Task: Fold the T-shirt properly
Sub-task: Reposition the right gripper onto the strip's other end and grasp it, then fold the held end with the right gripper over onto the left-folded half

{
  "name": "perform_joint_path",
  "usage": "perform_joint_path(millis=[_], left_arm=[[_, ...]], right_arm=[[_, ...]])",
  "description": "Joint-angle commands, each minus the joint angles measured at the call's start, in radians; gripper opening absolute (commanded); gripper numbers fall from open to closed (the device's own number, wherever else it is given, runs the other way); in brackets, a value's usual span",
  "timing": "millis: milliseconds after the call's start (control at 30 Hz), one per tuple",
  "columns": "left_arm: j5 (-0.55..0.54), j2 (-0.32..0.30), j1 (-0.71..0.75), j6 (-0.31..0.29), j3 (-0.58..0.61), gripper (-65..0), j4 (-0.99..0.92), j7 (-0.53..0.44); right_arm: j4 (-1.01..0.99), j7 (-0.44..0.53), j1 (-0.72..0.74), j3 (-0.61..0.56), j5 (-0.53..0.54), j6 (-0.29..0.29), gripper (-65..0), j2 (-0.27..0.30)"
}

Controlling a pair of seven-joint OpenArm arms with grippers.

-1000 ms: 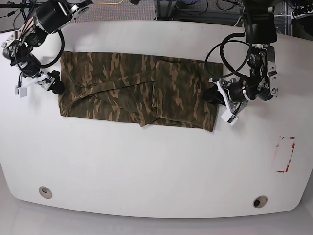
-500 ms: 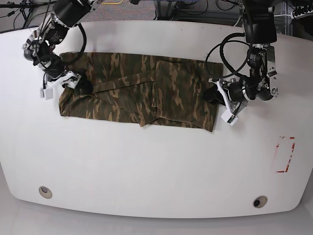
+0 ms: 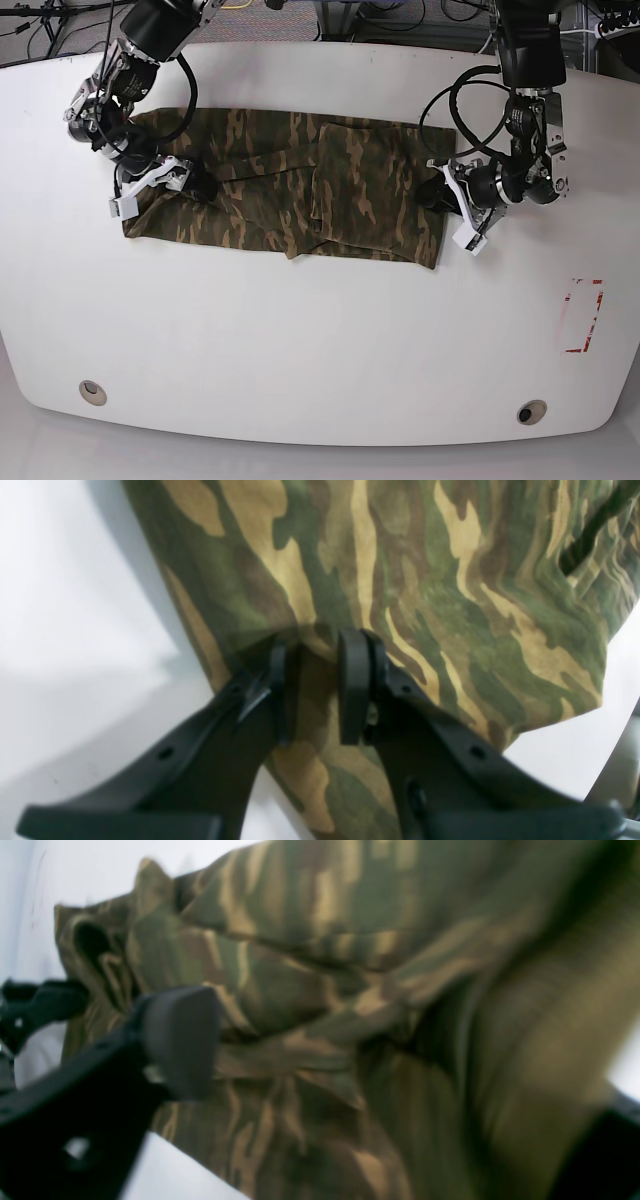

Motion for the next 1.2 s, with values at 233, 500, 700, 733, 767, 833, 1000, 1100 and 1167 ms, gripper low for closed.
perform_joint_path(millis=[233, 500, 700, 733, 767, 833, 1000, 1100, 1167], left_arm=[[0.075, -0.008, 0.016, 0.014, 0.039, -52.9, -0.001, 0.067], [0.075, -0.008, 0.013, 0.014, 0.103, -52.9, -0.003, 0.067], [0.075, 0.000, 0.012, 0.014, 0.102, -52.9, -0.003, 0.067], [0.075, 0.007, 0.012, 0.014, 0.102, -52.9, -0.003, 0.067], [0.075, 0.020, 0.012, 0.014, 0.103, -52.9, -0.003, 0.067], [0.075, 0.030, 0.012, 0.014, 0.103, -52.9, -0.003, 0.067], [0.076, 0.053, 0.001, 0.033, 0.122, -52.9, -0.003, 0.067], [0.076, 0.055, -0.016, 0.047, 0.159, -52.9, -0.003, 0.067], [0.076, 0.056, -0.019, 0.067, 0.179, -52.9, -0.003, 0.067]], right_arm=[[0.017, 0.063, 0.010, -0.048, 0.021, 0.001, -61.0, 0.048], [0.100, 0.077, -0.017, -0.097, 0.019, 0.001, -65.0, 0.092], [0.281, 0.100, -0.059, -0.197, -0.062, 0.001, -65.0, 0.092], [0.304, 0.100, -0.062, -0.215, -0.079, 0.001, -65.0, 0.092], [0.346, 0.100, -0.066, -0.252, -0.108, 0.001, -65.0, 0.089], [0.396, 0.100, -0.069, -0.298, -0.142, 0.001, -65.0, 0.086], [0.488, 0.100, -0.069, -0.438, -0.220, 0.001, -65.0, 0.063], [0.511, 0.100, -0.063, -0.491, -0.248, 0.001, -65.0, 0.034], [0.521, 0.099, -0.045, -0.534, -0.266, 0.001, -65.0, 0.014]])
